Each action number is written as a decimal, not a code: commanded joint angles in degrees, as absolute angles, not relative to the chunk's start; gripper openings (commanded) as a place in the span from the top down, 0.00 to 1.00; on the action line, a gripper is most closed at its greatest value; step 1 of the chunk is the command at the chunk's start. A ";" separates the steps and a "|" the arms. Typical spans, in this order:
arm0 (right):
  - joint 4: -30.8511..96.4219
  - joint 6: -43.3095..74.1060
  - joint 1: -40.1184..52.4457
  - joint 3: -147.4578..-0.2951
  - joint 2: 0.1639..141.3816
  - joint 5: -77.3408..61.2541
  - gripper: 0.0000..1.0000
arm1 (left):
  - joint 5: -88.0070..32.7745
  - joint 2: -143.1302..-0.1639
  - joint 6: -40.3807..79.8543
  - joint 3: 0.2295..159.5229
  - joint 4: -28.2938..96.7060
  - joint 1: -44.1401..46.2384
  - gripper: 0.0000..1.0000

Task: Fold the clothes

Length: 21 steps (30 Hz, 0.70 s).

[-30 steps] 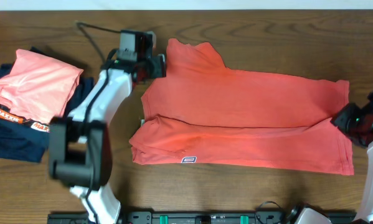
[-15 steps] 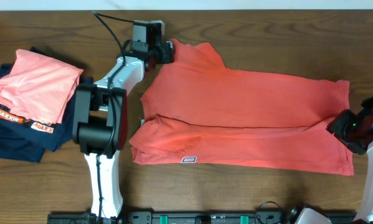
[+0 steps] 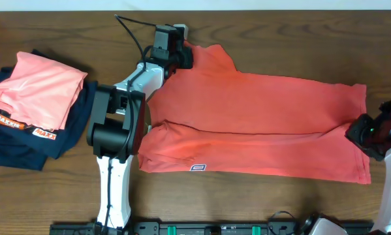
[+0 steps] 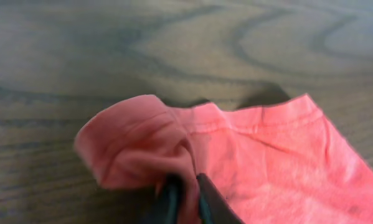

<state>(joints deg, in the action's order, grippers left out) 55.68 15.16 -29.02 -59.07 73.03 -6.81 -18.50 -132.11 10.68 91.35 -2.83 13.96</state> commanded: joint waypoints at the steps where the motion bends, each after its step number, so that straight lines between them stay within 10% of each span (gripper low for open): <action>1: 53.93 14.94 -28.42 -59.05 73.14 -6.90 0.76 | -19.35 -128.55 11.49 93.03 -1.26 13.04 0.94; 21: 29.19 14.72 -28.45 -59.24 91.74 -4.16 0.71 | -20.51 -115.55 11.42 93.03 26.87 12.93 0.94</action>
